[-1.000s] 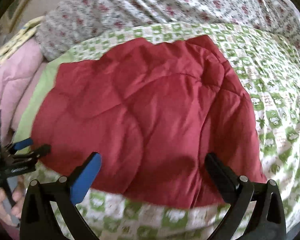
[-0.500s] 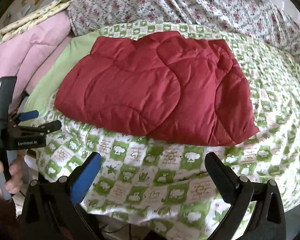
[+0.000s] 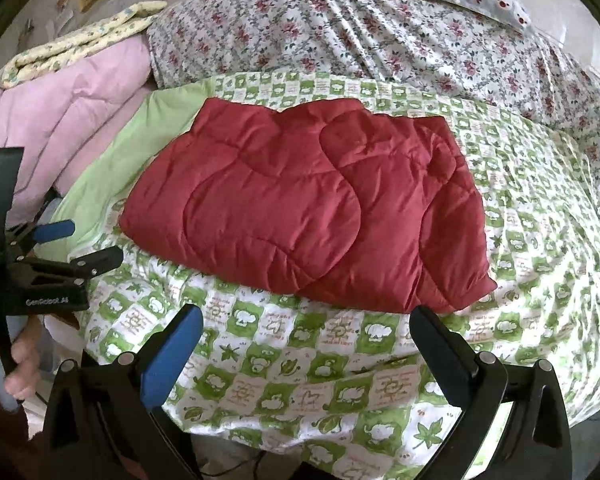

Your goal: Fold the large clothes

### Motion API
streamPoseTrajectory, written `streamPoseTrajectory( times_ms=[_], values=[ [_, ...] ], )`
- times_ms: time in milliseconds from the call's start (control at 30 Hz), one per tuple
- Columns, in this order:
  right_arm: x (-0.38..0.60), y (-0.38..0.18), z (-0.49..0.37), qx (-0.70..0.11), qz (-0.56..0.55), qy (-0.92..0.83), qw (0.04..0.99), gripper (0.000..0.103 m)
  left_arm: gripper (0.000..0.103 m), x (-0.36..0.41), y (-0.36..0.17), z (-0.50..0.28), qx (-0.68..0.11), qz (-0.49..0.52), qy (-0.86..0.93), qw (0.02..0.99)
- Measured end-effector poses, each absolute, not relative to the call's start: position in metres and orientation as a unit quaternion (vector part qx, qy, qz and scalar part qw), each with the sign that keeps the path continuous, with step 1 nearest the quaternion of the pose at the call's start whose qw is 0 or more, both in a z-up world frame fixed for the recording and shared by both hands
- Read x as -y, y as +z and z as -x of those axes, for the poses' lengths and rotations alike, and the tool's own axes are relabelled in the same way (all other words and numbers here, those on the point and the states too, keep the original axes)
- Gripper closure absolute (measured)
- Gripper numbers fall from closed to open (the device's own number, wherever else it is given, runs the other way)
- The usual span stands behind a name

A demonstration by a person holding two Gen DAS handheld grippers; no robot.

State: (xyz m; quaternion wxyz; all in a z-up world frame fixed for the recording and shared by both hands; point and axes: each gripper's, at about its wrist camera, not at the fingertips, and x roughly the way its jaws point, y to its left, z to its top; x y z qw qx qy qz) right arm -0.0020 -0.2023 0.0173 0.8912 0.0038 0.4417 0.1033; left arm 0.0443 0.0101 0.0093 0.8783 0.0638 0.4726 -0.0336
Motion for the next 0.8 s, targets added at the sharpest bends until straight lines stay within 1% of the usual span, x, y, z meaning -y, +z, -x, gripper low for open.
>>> streamPoseTrajectory(
  times_ms=[367,800],
  values=[
    [0.201,-0.004,-0.015,-0.448,-0.014,0.099,0.889,0.000,0.000,0.001,0.000,-0.055,-0.473,-0.066,-0.038,0.878],
    [0.202,-0.010,-0.026,-0.448,-0.018,0.093,0.889,0.000,0.000,-0.001,-0.006,-0.063,-0.478,-0.054,-0.036,0.876]
  ],
)
